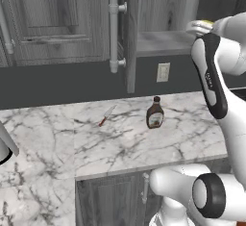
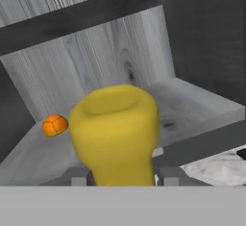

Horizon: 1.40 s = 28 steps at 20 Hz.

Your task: Pick the syrup bottle and mustard from the counter and place them in the cabinet.

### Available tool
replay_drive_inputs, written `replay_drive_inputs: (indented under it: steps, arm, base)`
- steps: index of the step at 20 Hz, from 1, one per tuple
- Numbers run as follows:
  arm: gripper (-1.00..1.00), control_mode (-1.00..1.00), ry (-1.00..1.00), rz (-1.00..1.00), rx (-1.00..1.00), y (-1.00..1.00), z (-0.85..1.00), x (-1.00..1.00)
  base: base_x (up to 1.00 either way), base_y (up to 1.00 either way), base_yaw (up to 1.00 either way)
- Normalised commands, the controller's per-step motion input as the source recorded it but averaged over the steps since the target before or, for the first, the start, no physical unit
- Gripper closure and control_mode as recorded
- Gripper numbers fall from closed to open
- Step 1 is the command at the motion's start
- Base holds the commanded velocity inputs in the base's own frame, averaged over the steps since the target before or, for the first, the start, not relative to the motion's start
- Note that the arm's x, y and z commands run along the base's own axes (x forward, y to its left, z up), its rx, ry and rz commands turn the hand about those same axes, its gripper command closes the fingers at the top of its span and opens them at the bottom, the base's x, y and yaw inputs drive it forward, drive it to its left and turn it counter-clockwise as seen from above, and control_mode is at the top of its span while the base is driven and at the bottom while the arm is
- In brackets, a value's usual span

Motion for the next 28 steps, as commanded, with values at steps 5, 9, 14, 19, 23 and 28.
replay_drive_inputs:
  steps: [5,9,14,19,23,28]
  arm:
    - [1.0,-1.0,-0.01,-0.01,0.0,0.17,0.01,0.24]
    - [1.0,-1.0,0.05,-0.02,0.0,0.17,0.16,0.28]
    - [1.0,-1.0,0.05,-0.01,0.0,0.05,0.14,0.21]
    - [1.0,-1.0,0.02,0.0,0.0,0.11,0.0,0.34]
    - [1.0,-1.0,0.0,0.0,0.0,0.07,0.0,0.33]
    - [1.0,-1.0,0.0,0.0,0.0,0.06,0.0,0.33]
  base:
    - [0.0,0.0,0.0]
    - [0.0,0.0,0.0]
    - [0.0,0.0,0.0]
    - [0.0,0.0,0.0]
    - [0.0,0.0,0.0]
    - [0.0,0.0,0.0]
